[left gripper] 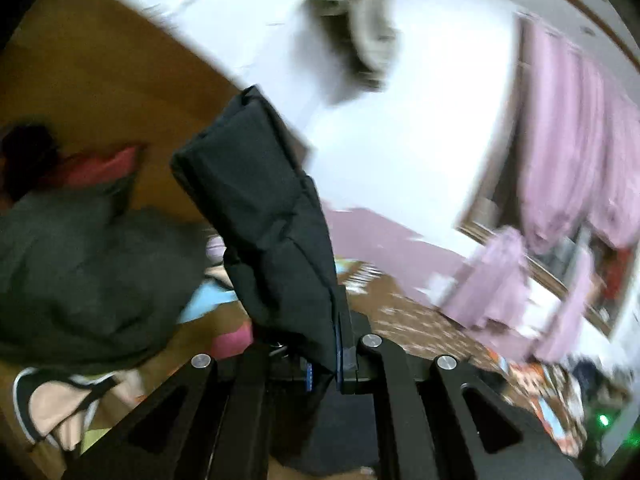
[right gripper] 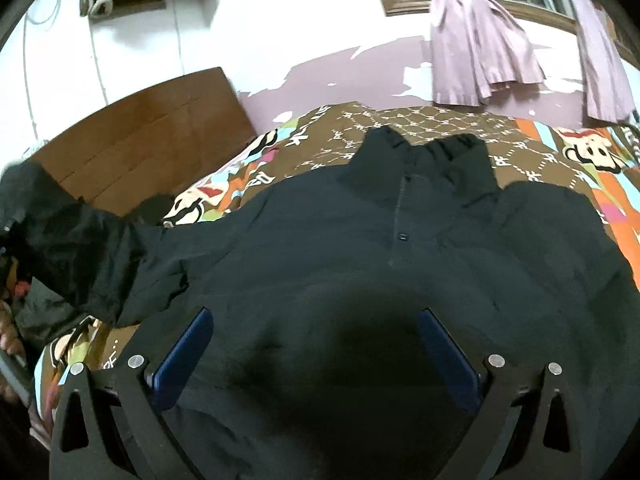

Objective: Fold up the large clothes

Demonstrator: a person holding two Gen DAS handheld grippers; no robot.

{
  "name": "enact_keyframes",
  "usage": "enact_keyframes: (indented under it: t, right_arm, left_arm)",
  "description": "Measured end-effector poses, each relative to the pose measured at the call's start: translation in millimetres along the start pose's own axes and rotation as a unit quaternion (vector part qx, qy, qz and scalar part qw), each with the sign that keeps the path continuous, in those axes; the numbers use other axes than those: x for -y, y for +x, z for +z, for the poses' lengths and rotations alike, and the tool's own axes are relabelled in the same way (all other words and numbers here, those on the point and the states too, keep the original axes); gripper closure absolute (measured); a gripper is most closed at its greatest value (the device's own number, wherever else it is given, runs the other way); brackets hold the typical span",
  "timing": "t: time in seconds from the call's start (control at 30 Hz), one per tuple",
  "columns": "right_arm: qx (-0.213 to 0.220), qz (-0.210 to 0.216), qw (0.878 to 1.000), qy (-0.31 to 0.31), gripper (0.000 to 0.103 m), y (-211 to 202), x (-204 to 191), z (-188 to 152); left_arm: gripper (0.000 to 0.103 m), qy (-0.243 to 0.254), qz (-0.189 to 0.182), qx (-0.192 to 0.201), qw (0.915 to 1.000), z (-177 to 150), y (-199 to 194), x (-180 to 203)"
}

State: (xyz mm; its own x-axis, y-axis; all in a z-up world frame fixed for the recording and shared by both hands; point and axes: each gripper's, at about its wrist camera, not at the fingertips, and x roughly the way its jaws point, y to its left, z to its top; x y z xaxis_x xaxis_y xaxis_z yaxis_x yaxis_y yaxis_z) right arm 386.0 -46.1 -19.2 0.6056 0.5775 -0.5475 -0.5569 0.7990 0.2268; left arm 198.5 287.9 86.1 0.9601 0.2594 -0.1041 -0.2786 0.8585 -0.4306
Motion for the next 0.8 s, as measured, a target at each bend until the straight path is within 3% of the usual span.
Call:
enact_keyframes:
  t: [0.17, 0.37, 0.57, 0.73, 0.8]
  right_arm:
    - [0.013, -0.008, 1.000, 0.017, 0.000, -17.2, 22.2, 2.2]
    - [0.033, -0.026, 0.997, 0.070, 0.000, -39.0, 65.2, 9.0]
    - [0.041, -0.038, 0.989, 0.135, 0.000, -58.7, 124.6, -0.5]
    - [0.041, 0.013, 0.979, 0.198, 0.000, -67.2, 164.5, -20.2]
    - [0.046, 0.062, 0.970, 0.230, 0.000, -67.7, 177.8, -28.6]
  left_arm:
    - [0.098, 0.072, -0.086, -0.029, 0.9933, -0.4, -9.9, 71.7]
    - [0.098, 0.111, -0.170, -0.121, 0.9718, -22.3, 16.5, 157.0]
    - [0.098, 0.158, -0.211, -0.238, 0.9348, -84.4, 62.0, 237.0]
    - [0.098, 0.210, -0.215, -0.319, 0.8990, -151.2, 80.1, 276.9]
    - [0.098, 0.227, -0.210, -0.353, 0.8833, -181.1, 88.9, 281.5]
